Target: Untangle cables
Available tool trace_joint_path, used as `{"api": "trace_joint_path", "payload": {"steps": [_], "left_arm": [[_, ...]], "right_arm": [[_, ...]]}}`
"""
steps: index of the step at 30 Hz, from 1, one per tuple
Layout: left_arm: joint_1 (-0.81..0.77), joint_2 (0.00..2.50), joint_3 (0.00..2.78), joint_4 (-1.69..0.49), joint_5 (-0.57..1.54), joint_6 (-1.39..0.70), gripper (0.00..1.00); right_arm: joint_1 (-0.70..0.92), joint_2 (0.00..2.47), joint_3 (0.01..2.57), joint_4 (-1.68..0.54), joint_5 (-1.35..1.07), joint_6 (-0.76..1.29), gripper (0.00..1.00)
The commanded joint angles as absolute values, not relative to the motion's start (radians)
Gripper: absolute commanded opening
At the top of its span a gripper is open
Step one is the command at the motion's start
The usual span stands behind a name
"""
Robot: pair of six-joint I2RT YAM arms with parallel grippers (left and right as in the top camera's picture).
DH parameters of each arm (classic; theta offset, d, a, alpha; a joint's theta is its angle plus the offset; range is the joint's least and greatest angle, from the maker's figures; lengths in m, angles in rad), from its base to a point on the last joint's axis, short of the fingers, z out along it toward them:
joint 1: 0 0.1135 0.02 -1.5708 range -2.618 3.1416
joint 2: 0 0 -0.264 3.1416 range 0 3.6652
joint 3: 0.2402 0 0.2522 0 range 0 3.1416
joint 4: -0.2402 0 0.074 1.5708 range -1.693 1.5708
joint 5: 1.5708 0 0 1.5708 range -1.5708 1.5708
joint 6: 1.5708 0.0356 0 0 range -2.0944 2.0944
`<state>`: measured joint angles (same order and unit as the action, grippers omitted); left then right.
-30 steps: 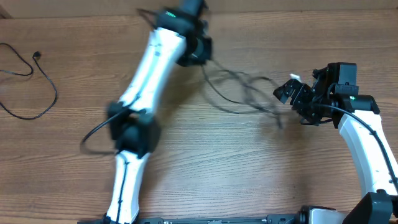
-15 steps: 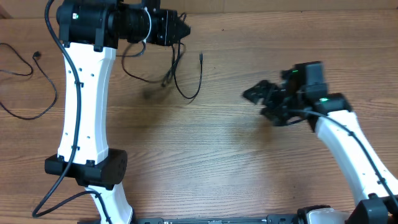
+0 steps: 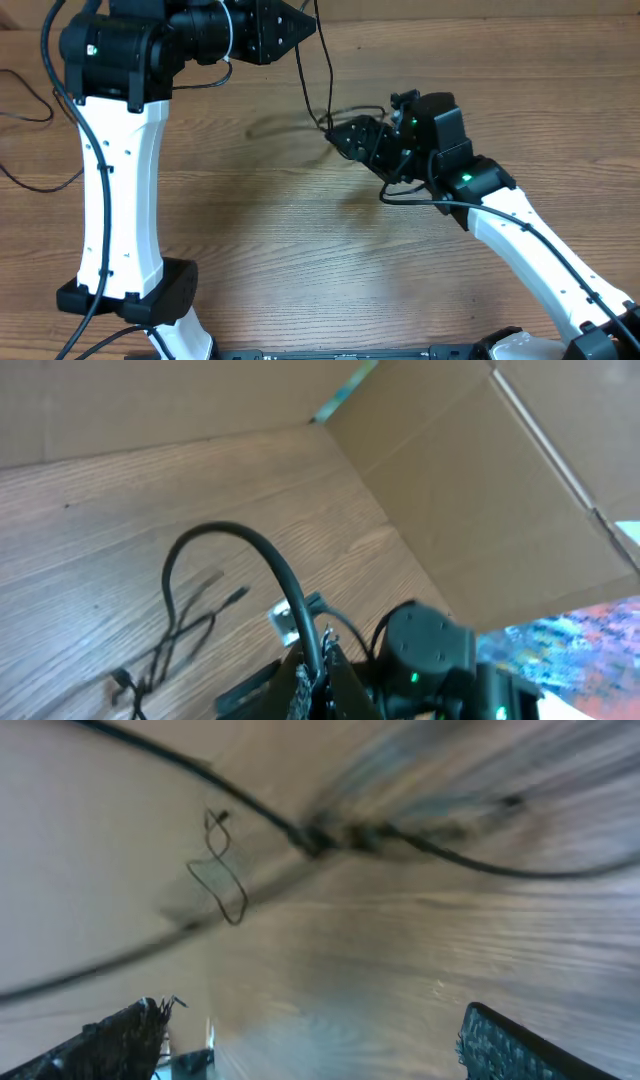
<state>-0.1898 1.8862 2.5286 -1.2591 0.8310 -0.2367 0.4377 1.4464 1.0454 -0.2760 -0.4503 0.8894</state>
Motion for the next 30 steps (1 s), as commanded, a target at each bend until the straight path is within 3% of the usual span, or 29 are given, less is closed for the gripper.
{"api": "trace_joint_path", "payload": {"steps": [1, 5, 8, 16, 21, 23, 25, 30], "left_arm": [[-0.195, 1.843, 2.535, -1.238, 0.893, -0.287, 0.04], [-0.197, 1.834, 2.535, -1.199, 0.96, -0.315, 0.04], [-0.196, 1.828, 2.535, -1.132, 1.012, -0.334, 0.04], [-0.195, 1.808, 2.535, -0.972, 1.041, -0.348, 0.04], [-0.188, 1.805, 2.535, -0.893, 1.088, -0.329, 0.04], [-0.169, 1.805, 2.535, -0.786, 1.173, -0.33, 0.04], [-0.134, 1.803, 2.535, -0.632, 1.253, -0.383, 0.04], [-0.064, 1.803, 2.535, -0.565, 1.257, -0.469, 0.04]], "right_arm": [[0.462, 1.462, 1.048, -0.247, -0.294, 0.989, 0.93], [0.472, 1.524, 1.048, -0.167, -0.185, 1.007, 0.93], [0.479, 1.596, 1.048, -0.118, -0.171, 1.019, 0.86], [0.498, 1.655, 1.049, -0.102, -0.249, 0.945, 0.81], [0.493, 1.623, 1.049, -0.234, -0.258, 0.818, 0.42], [0.479, 1.611, 1.049, -0.357, -0.179, 0.813, 0.17], [0.444, 1.598, 1.049, -0.503, -0.127, 0.813, 0.04], [0.408, 1.546, 1.055, -0.642, -0.215, 0.781, 0.07]]}}
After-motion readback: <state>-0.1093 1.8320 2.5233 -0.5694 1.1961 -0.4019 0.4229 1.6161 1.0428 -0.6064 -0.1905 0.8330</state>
